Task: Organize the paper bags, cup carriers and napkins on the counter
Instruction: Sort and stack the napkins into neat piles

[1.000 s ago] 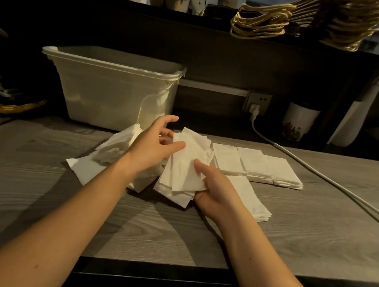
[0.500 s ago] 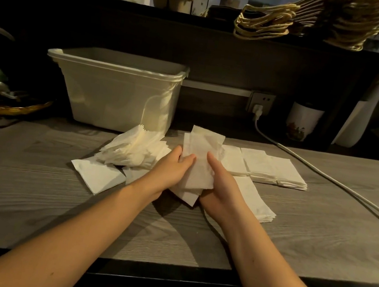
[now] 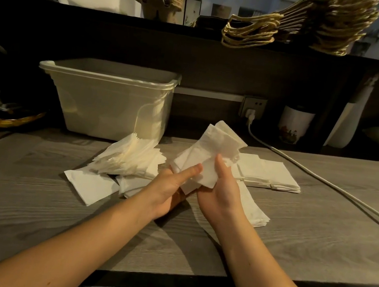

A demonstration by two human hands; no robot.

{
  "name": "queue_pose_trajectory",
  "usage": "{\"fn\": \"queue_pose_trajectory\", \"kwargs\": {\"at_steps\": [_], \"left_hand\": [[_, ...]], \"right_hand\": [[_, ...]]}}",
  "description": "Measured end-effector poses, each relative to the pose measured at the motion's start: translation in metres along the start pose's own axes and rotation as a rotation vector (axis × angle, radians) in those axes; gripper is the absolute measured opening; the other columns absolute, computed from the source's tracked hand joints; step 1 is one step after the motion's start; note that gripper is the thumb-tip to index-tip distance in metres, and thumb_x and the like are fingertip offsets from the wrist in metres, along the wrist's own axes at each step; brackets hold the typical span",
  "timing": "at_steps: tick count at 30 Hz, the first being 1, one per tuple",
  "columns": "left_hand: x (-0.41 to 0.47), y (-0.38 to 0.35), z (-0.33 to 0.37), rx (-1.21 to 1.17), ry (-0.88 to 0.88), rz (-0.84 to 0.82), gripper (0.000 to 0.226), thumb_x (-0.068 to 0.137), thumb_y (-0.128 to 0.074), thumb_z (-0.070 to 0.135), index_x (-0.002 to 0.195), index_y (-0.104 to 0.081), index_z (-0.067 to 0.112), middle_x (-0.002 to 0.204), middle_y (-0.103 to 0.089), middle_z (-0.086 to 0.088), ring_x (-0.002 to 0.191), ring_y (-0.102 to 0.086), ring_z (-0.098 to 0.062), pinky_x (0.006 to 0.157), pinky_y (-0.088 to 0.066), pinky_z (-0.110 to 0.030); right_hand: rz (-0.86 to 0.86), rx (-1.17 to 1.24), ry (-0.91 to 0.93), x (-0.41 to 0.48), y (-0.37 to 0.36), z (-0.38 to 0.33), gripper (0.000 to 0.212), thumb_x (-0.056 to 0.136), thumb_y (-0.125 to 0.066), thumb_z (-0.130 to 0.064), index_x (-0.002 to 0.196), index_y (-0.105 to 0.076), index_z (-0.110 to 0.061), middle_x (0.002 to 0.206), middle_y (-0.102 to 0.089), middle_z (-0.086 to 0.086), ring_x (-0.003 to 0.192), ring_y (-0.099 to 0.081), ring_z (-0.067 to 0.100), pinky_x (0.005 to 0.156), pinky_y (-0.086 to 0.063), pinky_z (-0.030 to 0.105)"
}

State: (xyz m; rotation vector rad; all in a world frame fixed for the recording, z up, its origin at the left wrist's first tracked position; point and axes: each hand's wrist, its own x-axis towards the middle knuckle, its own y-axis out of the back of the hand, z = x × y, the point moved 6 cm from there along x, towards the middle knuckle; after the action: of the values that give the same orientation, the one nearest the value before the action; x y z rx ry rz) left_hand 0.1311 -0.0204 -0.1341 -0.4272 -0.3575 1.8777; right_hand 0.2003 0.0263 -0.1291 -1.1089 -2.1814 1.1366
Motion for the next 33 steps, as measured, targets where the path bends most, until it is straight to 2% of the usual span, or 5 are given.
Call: {"fn": "queue_pose_trajectory", "kwargs": {"at_steps": [5,8,14,25,33], "left_hand": [[0.003,0.017,0.023,0.094,-0.105,0.104,0.027,0.082,-0.066,0.015,0.107,-0.058,0.02,0.098,-0.068,-0.003,0.087,-0.067,-0.016,0.069,-0.055,-0.025],[0.0,0.028,0.05,0.594,-0.258,0.029,0.018,0.084,-0.065,0.019,0.1,-0.059,0.026,0.103,-0.065,-0.001,0.099,-0.063,-0.018,0.08,-0.054,-0.029],[0.0,0.041,0.062,0.953,-0.297,-0.075,0.016,0.084,-0.066,0.02,0.097,-0.062,0.029,0.095,-0.066,0.005,0.091,-0.062,-0.01,0.073,-0.05,-0.023],[0.01,0.051,0.044,0.97,-0.137,-0.152,0.055,0.074,-0.076,0.027,0.12,-0.046,0.036,0.124,-0.049,0.003,0.112,-0.051,-0.013,0.088,-0.046,-0.025],[0.006,0.054,0.05,0.993,-0.055,-0.231,0.047,0.08,-0.07,0.017,0.12,-0.048,0.029,0.114,-0.054,0.001,0.098,-0.058,-0.014,0.073,-0.052,-0.024]], "right_hand": [[0.008,-0.172,0.058,0.0,-0.001,-0.006,0.017,0.092,-0.051,-0.01,0.106,-0.057,-0.016,0.102,-0.063,0.008,0.093,-0.061,0.02,0.076,-0.052,0.03],[0.057,-0.306,0.116,-0.001,0.007,-0.019,0.015,0.09,-0.056,-0.011,0.103,-0.058,-0.018,0.106,-0.06,0.008,0.096,-0.059,0.02,0.07,-0.05,0.027],[0.021,-1.212,0.259,-0.009,0.0,-0.027,0.043,0.085,-0.067,-0.017,0.121,-0.048,-0.03,0.116,-0.052,-0.008,0.11,-0.053,0.014,0.074,-0.052,0.021],[-0.043,-1.304,0.055,-0.011,0.004,-0.018,0.048,0.08,-0.072,-0.016,0.12,-0.051,-0.033,0.113,-0.058,-0.005,0.102,-0.056,0.012,0.081,-0.054,0.03],[-0.032,-1.345,0.103,-0.011,0.002,-0.023,0.035,0.084,-0.067,-0.017,0.113,-0.054,-0.033,0.109,-0.056,-0.007,0.098,-0.052,0.01,0.076,-0.045,0.024]]}}
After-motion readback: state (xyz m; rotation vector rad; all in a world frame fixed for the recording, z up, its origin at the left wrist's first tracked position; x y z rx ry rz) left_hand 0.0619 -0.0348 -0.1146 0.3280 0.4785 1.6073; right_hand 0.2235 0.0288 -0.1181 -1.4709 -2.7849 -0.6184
